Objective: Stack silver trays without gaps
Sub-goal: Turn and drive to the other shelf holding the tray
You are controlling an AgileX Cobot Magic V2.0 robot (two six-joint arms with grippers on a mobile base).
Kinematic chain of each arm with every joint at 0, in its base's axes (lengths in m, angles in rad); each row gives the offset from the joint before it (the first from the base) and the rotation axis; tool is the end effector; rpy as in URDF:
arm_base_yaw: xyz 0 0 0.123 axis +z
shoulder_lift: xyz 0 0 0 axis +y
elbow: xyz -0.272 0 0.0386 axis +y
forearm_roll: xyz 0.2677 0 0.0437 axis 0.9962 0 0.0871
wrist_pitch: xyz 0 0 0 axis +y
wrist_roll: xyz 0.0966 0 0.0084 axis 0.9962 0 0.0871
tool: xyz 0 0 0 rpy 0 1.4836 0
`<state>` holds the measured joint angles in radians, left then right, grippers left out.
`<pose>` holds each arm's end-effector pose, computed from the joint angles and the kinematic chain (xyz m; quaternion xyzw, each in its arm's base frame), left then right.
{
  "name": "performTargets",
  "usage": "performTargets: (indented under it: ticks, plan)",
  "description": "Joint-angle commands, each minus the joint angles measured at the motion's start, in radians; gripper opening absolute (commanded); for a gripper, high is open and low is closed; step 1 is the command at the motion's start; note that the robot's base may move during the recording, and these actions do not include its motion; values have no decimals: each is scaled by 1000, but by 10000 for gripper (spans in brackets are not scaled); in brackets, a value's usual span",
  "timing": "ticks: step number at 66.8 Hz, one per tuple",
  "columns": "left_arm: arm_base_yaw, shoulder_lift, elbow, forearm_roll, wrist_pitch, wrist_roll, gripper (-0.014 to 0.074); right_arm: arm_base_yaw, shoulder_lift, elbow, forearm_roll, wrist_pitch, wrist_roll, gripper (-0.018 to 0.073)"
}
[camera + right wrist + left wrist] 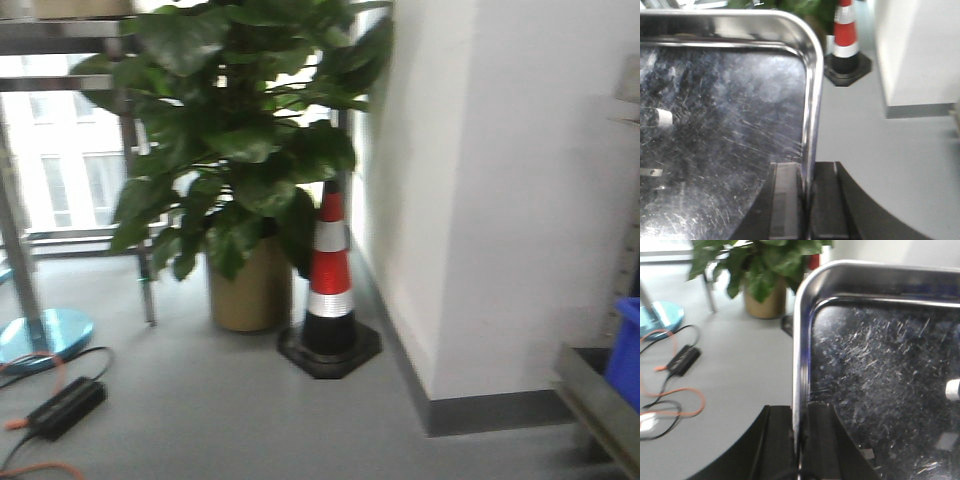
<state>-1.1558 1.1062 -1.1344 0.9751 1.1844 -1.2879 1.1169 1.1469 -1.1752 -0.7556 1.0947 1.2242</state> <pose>0.1572 -0.1723 0.3888 0.0067 0.8581 -0.0474 0.5112 0.1588 0.1907 0.3809 -0.0184 0.8914 0.1081 0.4398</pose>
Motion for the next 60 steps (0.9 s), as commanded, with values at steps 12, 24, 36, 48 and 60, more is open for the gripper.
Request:
performTargets:
  ticks: [12,24,36,48,60]
  plan:
    - [-7,8,-3,1,-103,0,-16,9,-4,-8,-11,-146,-5,-6]
    - [-7,8,-3,1,-103,0,-16,9,-4,-8,-11,-146,-5,-6]
    - [-7,8,-3,1,-103,0,-16,9,-4,-8,-11,-146,-5,-6]
    - [-7,8,-3,1,-103,0,-16,9,-4,-8,-11,-146,-5,-6]
    - [-7,8,-3,1,-103,0,-16,9,-4,-8,-11,-146,-5,-6]
